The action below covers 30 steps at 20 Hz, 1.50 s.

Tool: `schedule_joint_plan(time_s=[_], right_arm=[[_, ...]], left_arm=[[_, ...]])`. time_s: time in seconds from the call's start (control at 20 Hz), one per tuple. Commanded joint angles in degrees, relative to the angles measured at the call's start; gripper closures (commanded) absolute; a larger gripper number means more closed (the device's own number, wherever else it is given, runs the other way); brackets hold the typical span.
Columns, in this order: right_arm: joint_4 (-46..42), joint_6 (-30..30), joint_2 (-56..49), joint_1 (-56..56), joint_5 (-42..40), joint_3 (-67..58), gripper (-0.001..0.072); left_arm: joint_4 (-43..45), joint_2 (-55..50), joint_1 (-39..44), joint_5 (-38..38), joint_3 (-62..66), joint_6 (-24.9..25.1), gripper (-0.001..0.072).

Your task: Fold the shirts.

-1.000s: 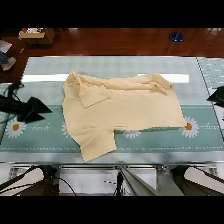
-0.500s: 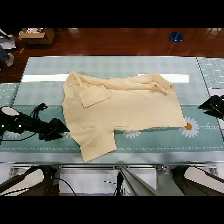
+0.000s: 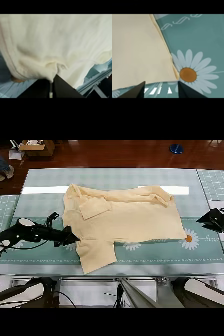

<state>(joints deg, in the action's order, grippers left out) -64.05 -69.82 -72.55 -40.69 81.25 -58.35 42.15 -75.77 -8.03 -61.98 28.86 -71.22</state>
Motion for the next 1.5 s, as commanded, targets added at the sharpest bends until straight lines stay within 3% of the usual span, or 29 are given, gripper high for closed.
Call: schedule_joint_plan(time_s=[0.0, 0.2, 0.35, 0.6, 0.85, 0.9, 0.95, 1.05, 1.1, 1.15, 1.3, 1.45], right_arm=[[0.44, 0.92, 0.04, -4.22, 1.40, 2.89, 0.0216], [2.99, 1.64, 0.04, -11.78, 0.96, 9.92, 0.0127], [2.73, 1.62, -0.02, -12.22, -2.16, 12.76, 0.0128], [6.12, 0.70, -0.35, -5.46, -10.16, 16.13, 0.0129], [8.66, -2.14, -5.40, 3.15, -11.56, 16.28, 0.0130], [9.53, -2.12, -6.08, 5.09, -12.96, 16.26, 0.0148], [9.99, -2.14, -6.21, 6.78, -15.13, 16.26, 0.0217], [12.87, -1.49, -6.21, 9.03, -17.92, 16.24, 0.0456], [15.26, 0.11, -6.21, 9.14, -17.35, 15.67, 0.0617], [17.27, 1.46, -6.14, 9.07, -15.54, 14.45, 0.0679], [22.84, 5.99, -4.02, 9.07, -6.27, 6.03, 0.0680], [27.85, 6.99, 1.57, 9.14, -2.51, -6.43, 0.0680]], left_arm=[[0.02, -0.37, 0.37, -0.02, -0.09, 1.99, 0.0683], [0.02, -0.37, 0.39, -0.66, -0.07, 2.23, 0.0683], [0.00, -0.37, 0.39, -0.63, -0.07, 2.23, 0.0683], [-0.17, -0.37, 0.39, -0.63, 0.11, 2.27, 0.0683], [-0.24, -0.37, 0.37, -0.66, 1.49, 3.10, 0.0683], [-0.24, -0.35, 0.37, -0.66, 1.84, 3.10, 0.0683], [-0.26, -0.37, 0.37, -0.66, 2.16, 3.08, 0.0683], [-0.33, -0.28, 0.37, -0.68, 3.19, 3.10, 0.0683], [-0.98, -0.13, 0.37, -1.18, 4.04, 3.91, 0.0683], [-2.05, 0.07, 0.24, -2.54, 5.51, 5.38, 0.0683], [-7.45, 2.49, -1.29, -8.83, 13.62, 8.68, 0.0683], [-13.94, 7.87, -3.67, -13.31, 27.89, 9.27, 0.0684]])
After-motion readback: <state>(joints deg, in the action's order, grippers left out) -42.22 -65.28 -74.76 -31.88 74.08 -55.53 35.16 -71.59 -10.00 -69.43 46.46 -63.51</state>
